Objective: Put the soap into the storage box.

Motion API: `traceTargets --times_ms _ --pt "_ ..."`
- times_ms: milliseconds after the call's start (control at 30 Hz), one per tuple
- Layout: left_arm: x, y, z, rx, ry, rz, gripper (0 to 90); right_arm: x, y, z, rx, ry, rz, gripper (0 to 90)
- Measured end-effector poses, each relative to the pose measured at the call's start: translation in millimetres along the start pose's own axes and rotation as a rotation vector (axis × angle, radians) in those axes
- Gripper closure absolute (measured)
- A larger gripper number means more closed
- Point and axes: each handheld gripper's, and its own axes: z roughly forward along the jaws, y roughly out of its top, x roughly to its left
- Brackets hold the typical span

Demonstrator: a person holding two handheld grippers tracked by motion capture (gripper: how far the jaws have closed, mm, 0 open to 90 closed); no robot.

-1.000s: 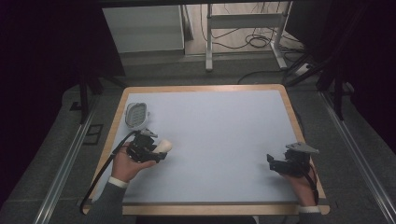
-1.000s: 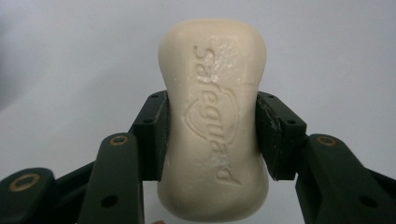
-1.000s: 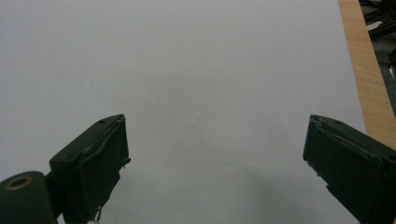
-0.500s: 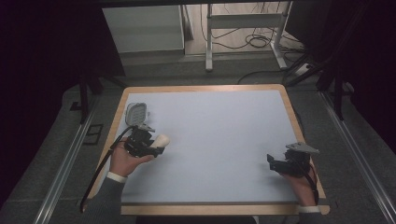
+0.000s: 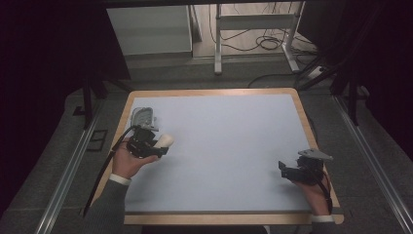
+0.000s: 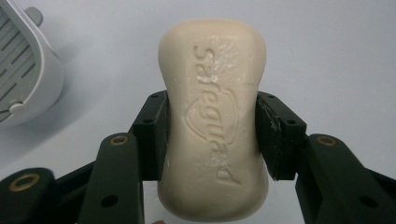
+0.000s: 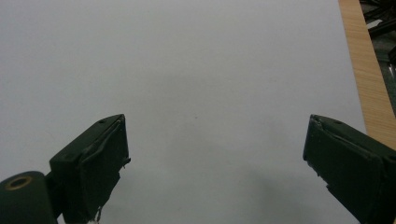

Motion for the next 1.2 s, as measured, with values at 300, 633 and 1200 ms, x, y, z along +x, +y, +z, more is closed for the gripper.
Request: traceTargets --times_ms 300,633,1200 --pt "6.0 4.4 -5.0 -0.014 0.023 0.004 49.4 -0.3 0.1 -0.2 0.002 0.000 0.001 6.6" --pt "15.3 10.8 -7.1 -0.015 0.029 -0.012 49.4 -0.7 -0.1 0.1 0.006 -0.003 0.001 6.6" --pt "26.5 24.8 -9.0 -0.025 0.053 -0.016 49.4 -0.8 0.3 -0.6 0.002 -0.004 0.003 6.6"
